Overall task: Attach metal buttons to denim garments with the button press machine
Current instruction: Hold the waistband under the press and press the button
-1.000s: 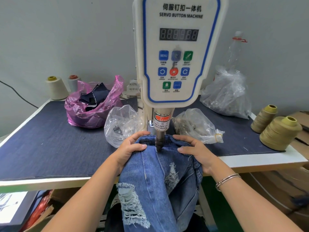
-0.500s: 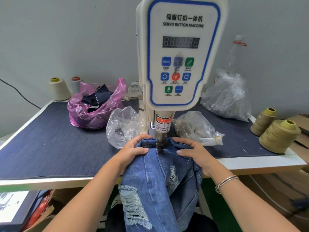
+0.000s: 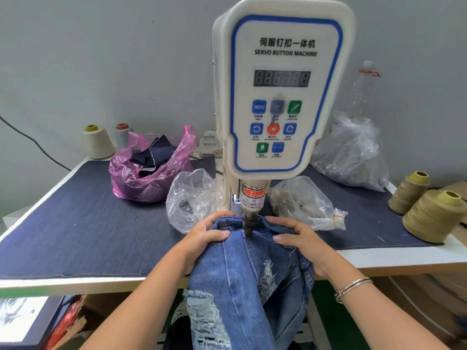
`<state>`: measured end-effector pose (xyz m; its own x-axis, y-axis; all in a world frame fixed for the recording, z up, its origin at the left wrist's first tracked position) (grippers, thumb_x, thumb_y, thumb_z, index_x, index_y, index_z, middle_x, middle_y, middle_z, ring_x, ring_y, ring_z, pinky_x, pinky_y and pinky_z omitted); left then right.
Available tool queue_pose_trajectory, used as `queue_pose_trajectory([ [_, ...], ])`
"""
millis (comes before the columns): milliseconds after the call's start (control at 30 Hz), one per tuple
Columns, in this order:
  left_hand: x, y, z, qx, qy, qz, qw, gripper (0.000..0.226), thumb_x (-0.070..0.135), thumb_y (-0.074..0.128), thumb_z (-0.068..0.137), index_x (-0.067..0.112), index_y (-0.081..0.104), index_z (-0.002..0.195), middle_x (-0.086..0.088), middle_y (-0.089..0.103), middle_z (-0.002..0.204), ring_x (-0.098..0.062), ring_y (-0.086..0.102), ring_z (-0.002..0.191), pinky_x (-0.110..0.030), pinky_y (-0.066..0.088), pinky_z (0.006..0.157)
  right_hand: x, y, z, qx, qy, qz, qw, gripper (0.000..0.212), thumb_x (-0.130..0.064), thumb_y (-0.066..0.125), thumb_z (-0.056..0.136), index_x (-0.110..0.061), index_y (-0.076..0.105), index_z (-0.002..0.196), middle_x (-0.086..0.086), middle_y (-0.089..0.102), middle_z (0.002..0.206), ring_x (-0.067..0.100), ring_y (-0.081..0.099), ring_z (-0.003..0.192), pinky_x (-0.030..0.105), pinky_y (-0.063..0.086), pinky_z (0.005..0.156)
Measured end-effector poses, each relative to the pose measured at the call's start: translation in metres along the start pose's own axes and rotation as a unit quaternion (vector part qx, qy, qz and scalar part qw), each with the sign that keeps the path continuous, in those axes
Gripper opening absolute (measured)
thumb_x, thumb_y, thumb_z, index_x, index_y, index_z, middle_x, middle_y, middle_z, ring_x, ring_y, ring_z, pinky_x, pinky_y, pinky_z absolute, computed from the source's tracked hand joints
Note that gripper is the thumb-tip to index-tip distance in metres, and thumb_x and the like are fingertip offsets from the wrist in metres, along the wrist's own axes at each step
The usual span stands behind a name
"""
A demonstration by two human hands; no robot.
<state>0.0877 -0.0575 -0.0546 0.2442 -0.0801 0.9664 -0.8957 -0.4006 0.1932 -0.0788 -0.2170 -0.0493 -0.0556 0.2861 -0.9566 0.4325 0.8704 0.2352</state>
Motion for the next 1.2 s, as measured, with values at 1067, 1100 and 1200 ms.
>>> queue_pose_trajectory([
  [1067,0.017,0.004,-0.006,-0.077,-0.012,-0.001,0.997,0.067,0.023,0.073,0.061,0.024,0.055,0.126,-0.013,0.068,0.114,-0.026,0.066,0.096,-0.032,0.055,0.078,-0.01,0.023,-0.022,0.041,0.058,0.057,0.996,0.033,-0.032,0.066,0.079,-0.014,0.074,0.106,0.015,0.071,0.108,0.028,0.07,0.095,0.033,0.056,0.076],
  [1100,0.018,0.005,-0.007,-0.09,-0.022,-0.003,0.996,0.069,0.021,0.072,0.062,0.022,0.053,0.128,-0.015,0.067,0.116,-0.028,0.065,0.098,-0.034,0.056,0.08,-0.01,0.024,-0.024,0.033,0.077,0.058,0.995,0.03,-0.033,0.065,0.08,-0.014,0.076,0.101,0.015,0.072,0.104,0.027,0.071,0.091,0.031,0.057,0.071],
  [1200,0.023,0.007,-0.01,-0.11,-0.066,0.014,0.992,0.058,0.013,0.065,0.068,0.019,0.056,0.125,-0.015,0.067,0.111,-0.026,0.065,0.094,-0.034,0.054,0.079,-0.007,0.026,-0.03,0.033,0.127,0.022,0.991,0.033,-0.04,0.067,0.077,-0.014,0.077,0.095,0.015,0.072,0.102,0.027,0.071,0.089,0.032,0.057,0.071],
])
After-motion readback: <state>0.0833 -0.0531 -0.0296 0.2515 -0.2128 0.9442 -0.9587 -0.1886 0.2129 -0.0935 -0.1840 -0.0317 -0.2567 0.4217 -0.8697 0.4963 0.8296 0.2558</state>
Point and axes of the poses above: each hand's wrist, its own z-axis towards the middle knuckle, its own y-axis out of the palm, x = y × z, the point moved 3 cm from there along z, towards the middle knuckle
